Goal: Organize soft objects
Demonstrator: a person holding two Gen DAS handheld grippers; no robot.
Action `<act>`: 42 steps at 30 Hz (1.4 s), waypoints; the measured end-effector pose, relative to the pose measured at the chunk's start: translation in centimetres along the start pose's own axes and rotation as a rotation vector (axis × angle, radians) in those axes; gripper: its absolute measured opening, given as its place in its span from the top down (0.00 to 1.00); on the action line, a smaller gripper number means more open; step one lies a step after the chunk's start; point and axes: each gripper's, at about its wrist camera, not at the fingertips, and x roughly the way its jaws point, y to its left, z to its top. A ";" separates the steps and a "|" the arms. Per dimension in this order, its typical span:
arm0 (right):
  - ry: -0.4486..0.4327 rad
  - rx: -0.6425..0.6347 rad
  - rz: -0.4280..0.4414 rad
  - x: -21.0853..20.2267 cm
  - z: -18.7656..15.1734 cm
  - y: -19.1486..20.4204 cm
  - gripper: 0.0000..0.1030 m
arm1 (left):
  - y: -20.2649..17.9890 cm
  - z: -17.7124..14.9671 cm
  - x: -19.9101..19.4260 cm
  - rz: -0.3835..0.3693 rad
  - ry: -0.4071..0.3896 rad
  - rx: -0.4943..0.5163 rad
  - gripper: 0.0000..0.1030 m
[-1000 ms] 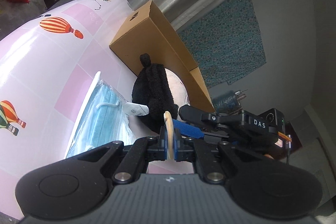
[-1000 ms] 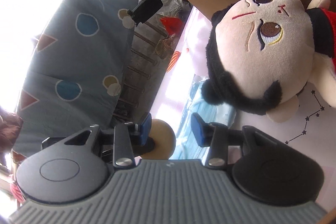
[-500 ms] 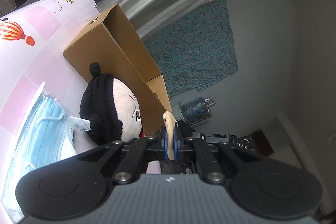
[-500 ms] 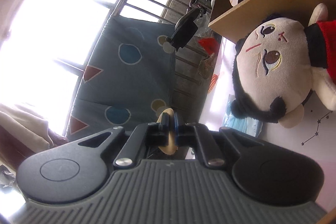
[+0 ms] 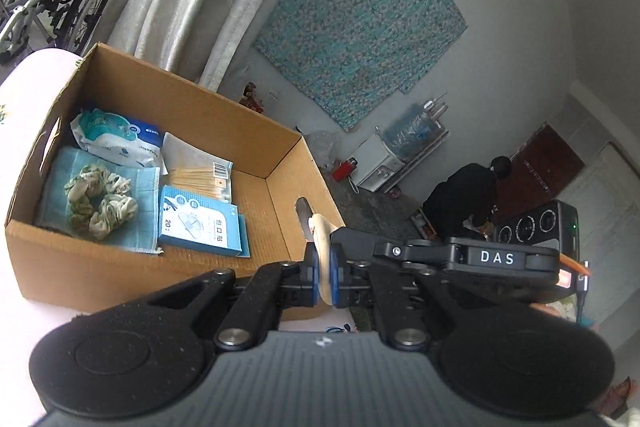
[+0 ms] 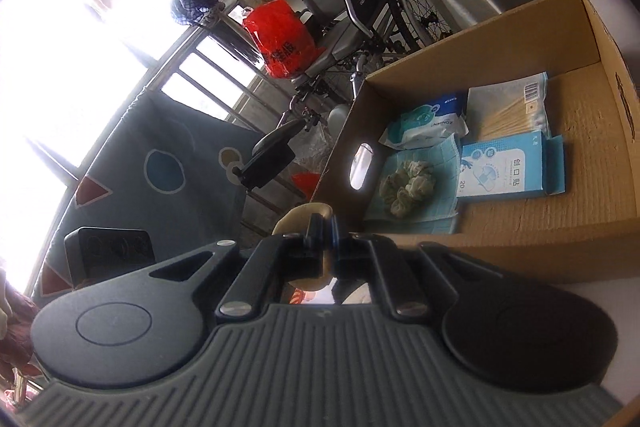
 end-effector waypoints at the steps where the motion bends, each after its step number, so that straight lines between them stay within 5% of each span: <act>1: 0.000 0.000 -0.018 0.4 0.9 -0.7 0.97 | 0.0 0.6 0.8 0.011 0.013 0.019 0.94; 15: 0.103 -0.001 -0.181 8.8 6.2 -5.5 0.97 | 3.5 6.7 9.5 0.178 0.210 0.100 0.93; 31: 0.251 -0.032 -0.240 24.5 8.6 -5.6 0.98 | 12.5 10.8 10.8 0.445 0.286 0.095 0.90; 38: 0.313 0.008 -0.216 26.5 7.6 -6.8 0.97 | 13.7 10.4 11.3 0.480 0.378 0.090 0.90; 42: 0.290 -0.078 -0.243 26.2 7.7 -5.8 0.97 | 12.6 10.3 11.4 0.526 0.374 0.140 0.88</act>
